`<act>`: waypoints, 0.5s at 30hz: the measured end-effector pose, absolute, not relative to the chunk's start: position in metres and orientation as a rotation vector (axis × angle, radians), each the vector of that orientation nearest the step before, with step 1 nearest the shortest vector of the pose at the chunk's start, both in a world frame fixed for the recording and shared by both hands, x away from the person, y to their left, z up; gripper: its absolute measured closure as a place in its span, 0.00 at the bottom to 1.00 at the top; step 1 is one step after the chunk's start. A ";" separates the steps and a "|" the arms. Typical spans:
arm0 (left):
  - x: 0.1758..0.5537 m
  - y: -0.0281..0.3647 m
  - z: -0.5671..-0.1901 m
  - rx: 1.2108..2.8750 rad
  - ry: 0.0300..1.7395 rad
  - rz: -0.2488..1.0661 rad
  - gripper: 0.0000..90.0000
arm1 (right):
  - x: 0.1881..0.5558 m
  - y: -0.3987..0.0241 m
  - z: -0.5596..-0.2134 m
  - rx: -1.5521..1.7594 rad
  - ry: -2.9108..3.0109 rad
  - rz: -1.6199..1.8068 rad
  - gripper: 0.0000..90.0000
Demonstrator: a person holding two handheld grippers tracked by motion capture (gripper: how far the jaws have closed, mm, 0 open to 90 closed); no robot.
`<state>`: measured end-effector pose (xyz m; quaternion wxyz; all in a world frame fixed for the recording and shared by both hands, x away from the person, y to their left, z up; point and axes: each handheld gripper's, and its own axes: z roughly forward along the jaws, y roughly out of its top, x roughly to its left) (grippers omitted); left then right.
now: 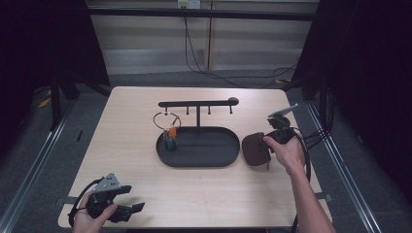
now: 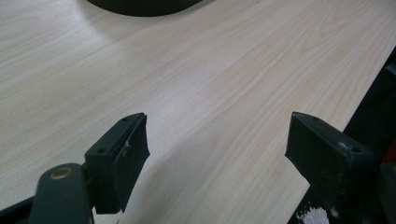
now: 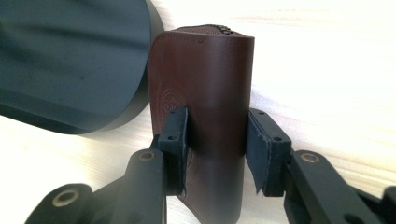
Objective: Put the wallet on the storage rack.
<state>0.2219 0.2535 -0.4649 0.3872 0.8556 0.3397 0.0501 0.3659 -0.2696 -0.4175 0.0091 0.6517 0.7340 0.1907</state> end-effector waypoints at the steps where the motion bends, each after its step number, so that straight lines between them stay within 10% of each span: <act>1: 0.222 0.253 -0.465 2.178 0.864 0.128 0.23 | 0.365 -0.270 -0.416 2.032 2.289 0.595 0.69; 15: 0.222 0.253 -0.464 2.169 0.847 0.121 0.22 | 0.360 -0.272 -0.402 1.996 2.296 0.606 0.69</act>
